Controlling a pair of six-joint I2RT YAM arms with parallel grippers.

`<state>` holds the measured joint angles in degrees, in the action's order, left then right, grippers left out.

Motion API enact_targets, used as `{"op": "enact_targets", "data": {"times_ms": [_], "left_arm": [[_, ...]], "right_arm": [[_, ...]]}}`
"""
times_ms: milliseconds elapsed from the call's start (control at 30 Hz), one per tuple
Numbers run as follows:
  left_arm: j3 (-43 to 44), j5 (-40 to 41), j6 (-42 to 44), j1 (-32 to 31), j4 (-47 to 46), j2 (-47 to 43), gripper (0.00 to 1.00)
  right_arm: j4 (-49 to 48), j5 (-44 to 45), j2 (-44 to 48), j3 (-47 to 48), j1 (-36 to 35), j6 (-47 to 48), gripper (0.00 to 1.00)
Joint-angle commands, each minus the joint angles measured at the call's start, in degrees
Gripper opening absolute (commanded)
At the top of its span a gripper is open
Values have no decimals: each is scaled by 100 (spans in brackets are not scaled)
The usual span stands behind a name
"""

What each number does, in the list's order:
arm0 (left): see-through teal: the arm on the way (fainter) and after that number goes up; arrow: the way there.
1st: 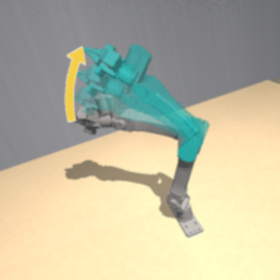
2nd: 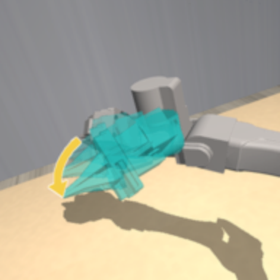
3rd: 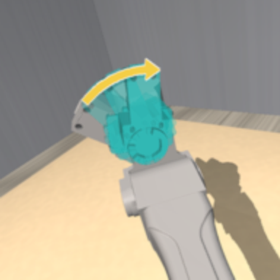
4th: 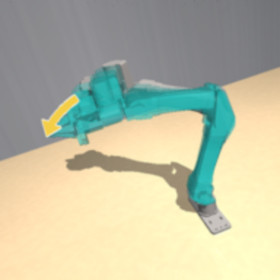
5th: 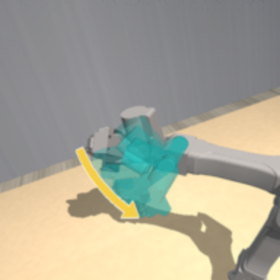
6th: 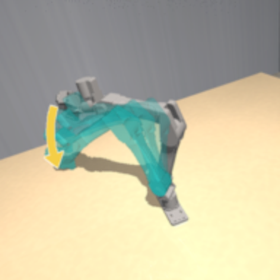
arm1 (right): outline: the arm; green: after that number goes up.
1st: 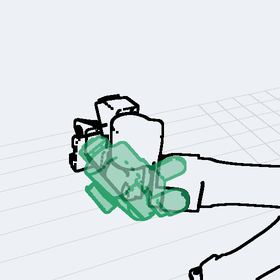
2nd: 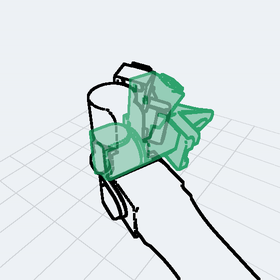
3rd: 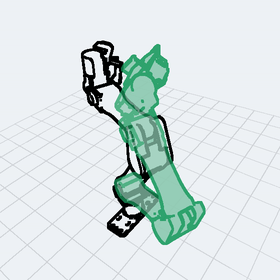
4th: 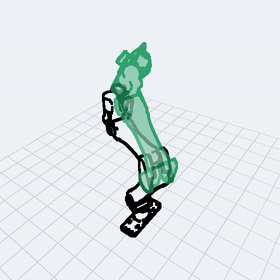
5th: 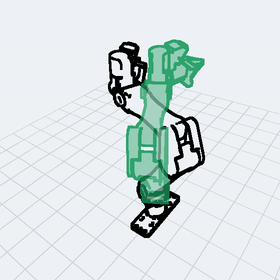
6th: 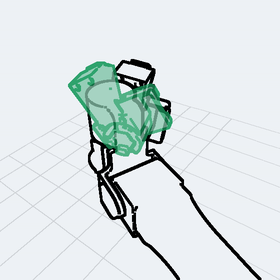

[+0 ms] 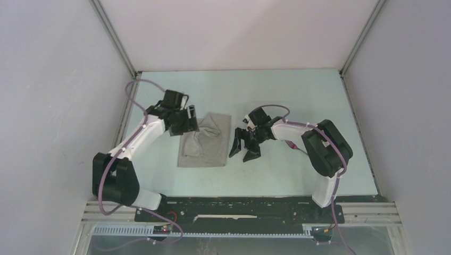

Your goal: Fold the napkin into a case and place the utensils inside

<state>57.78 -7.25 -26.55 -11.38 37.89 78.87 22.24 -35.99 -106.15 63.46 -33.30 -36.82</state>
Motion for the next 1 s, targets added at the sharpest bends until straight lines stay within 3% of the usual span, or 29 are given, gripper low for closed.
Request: {"op": "enact_targets", "data": {"times_ms": [0,167,300,433,600,733,967], "left_arm": [[1516,2147,767,-1121,1036,627,78],[2632,2919,1196,-2242,1205,1735,81],[3245,2785,2010,-2674,1136,2568,77],[3699,2516,2349,-2707,1152,3090,72],[4051,2193,2137,-2706,1398,3670,66],[3986,2370,1891,-2704,1388,3804,52],[3926,2365,1740,-2717,1281,3994,50]], "right_arm": [[-965,64,63,-169,-29,-400,85],[-1972,-107,10,-628,-138,-1027,84],[-2516,-262,-113,-920,-199,-1263,78],[-2751,-300,-175,-1110,-233,-1342,74],[-2868,-311,-215,-1126,-266,-1397,73],[-2816,-271,-251,-1128,-316,-1347,73],[-2814,-301,-293,-1125,-318,-1310,72]]}}
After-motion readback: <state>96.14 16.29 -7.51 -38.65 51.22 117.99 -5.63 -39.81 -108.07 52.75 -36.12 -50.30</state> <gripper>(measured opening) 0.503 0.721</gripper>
